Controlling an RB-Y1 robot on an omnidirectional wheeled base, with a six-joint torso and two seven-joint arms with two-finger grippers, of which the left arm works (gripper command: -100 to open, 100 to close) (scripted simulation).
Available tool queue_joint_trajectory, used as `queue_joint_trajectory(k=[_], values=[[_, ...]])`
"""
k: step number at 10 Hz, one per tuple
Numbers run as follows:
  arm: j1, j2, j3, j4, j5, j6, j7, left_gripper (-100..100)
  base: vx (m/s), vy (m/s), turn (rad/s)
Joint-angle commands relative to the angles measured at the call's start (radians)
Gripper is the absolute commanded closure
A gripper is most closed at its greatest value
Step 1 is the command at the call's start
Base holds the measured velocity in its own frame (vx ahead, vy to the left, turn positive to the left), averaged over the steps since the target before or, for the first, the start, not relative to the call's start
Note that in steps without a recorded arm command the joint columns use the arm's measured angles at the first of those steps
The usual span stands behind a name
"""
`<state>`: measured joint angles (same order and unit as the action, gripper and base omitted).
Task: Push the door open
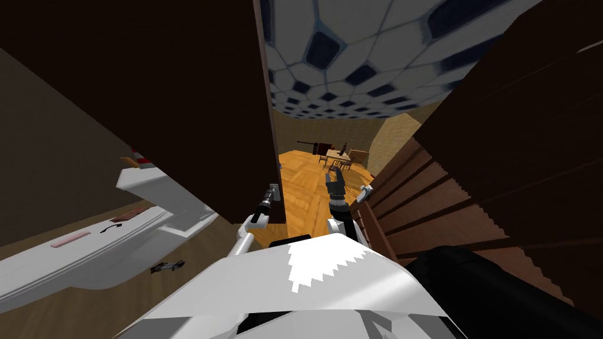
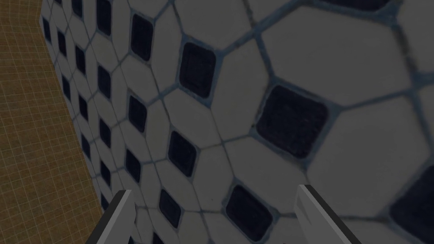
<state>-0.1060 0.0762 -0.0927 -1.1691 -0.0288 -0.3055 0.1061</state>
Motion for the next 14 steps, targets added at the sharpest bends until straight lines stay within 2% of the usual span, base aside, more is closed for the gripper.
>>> queue_joint_trajectory(k=[1,2,3,4,9,14], values=[[-0.018,-0.004,0.026,0.015,0.004,-0.003,-0.005,100,0.137,-0.128,0.056],[-0.023,-0.008,0.039,0.022,0.006,-0.003,-0.01,100,0.135,-0.147,0.072],[-0.016,-0.008,0.03,0.019,0.003,0.0,-0.009,100,0.066,-0.065,0.043],[-0.02,-0.001,0.049,0.021,0.006,-0.001,-0.013,100,0.133,-0.063,0.05],[-0.024,0.011,0.095,0.029,0.012,-0.002,-0.024,100,0.176,-0.078,0.048],[-0.031,0.019,0.161,0.041,0.021,-0.004,-0.04,100,0.202,-0.103,0.065]])
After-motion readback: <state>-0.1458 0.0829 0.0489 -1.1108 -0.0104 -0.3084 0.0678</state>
